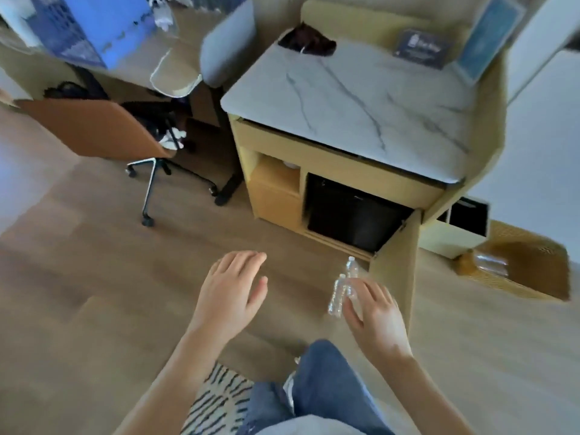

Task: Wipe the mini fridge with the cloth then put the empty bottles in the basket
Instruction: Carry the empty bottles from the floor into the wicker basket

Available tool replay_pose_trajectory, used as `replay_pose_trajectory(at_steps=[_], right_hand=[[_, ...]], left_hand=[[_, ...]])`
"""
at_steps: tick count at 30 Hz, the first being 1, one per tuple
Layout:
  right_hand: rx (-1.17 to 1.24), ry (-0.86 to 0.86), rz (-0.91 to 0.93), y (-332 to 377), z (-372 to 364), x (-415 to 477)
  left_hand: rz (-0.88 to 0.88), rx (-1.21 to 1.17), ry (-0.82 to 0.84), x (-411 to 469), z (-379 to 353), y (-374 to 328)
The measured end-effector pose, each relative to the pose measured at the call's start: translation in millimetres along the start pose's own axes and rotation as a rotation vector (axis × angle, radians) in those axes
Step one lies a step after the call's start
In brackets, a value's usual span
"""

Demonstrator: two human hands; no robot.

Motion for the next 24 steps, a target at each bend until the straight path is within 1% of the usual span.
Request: replay_pose_trajectory(at_steps=[4, 10, 16, 20, 24], right_hand=[[-0.020, -0.095, -0.162, -42.4, 11.2, 2.0], [-0.055, -0.135, -0.313, -87.2, 19.5, 23.3], [-0.055, -0.171, -0.423, -109.7, 20.2, 47.0], [-0.050, -0.221, -0.506, -134.9, -7.6, 64.3], [-0.033, -0.238, -0.586, -184.5, -71.5, 82.3]], left_hand=[[-0.164, -0.028, 0.091, 53.1, -42.4, -43.3], [-0.341, -0.066, 0.198, 103.9, -82.6, -94.8], [-0.418, -0.098, 0.240, 147.6, -106.8, -107.1], [-0.487, -0.138, 0.287, 178.3, -143.4, -107.9], [-0.586, -0.137, 0.322, 212.0, -222.7, -102.6]])
Point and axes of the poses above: each hand's wrist, its own x-axis towards the middle knuckle, its own z-axis out of the back of the hand, y = z × x, the point moved 6 cm from there along x, towards the middle knuckle, and after that the axes turned 4 degrees about z, right-handed, at the moved point
